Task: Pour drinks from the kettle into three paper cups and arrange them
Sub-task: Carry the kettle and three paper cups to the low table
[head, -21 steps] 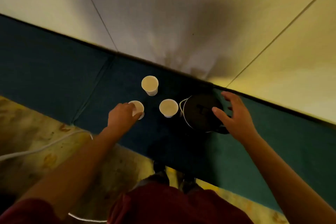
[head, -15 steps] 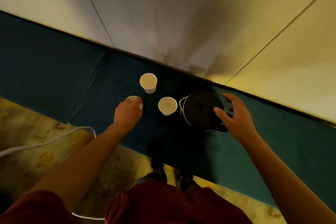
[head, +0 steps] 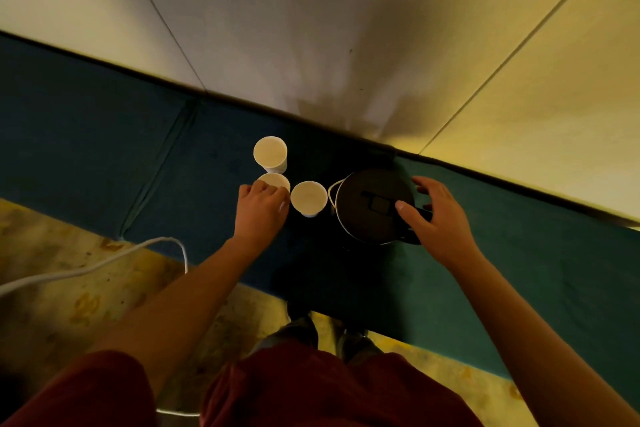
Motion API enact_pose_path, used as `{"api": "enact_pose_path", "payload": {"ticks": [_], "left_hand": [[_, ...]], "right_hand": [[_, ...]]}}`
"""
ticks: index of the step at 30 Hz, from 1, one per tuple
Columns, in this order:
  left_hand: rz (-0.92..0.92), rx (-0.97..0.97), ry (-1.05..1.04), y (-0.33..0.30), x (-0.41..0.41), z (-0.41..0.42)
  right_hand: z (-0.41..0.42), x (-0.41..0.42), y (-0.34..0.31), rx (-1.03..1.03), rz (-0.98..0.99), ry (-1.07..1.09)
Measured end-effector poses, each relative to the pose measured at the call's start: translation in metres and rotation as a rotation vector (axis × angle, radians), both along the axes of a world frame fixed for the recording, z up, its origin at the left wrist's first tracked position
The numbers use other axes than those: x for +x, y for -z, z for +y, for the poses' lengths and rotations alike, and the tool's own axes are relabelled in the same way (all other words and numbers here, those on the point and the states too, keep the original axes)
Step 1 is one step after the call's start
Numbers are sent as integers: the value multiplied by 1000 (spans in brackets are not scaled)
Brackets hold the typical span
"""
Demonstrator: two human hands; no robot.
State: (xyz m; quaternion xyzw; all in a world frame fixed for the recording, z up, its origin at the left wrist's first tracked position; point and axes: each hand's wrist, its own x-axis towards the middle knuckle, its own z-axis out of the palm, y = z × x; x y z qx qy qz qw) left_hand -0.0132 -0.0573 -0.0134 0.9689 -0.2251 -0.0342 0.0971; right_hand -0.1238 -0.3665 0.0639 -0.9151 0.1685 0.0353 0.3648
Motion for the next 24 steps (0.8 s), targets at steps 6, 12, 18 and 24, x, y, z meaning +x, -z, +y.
{"api": "enact_pose_path", "payload": {"ticks": [6, 12, 18, 24], "left_hand": [[-43, -155, -54, 1, -2, 2], [28, -20, -71, -4, 21, -14], [127, 47, -78, 3, 39, -27], [30, 13, -63, -5, 35, -34]], "right_hand": [[-4, -1, 0, 20, -3, -8], [-5, -1, 4, 38, -12, -14], [-4, -2, 7, 39, -12, -23], [-14, -9, 12, 41, -10, 1]]}}
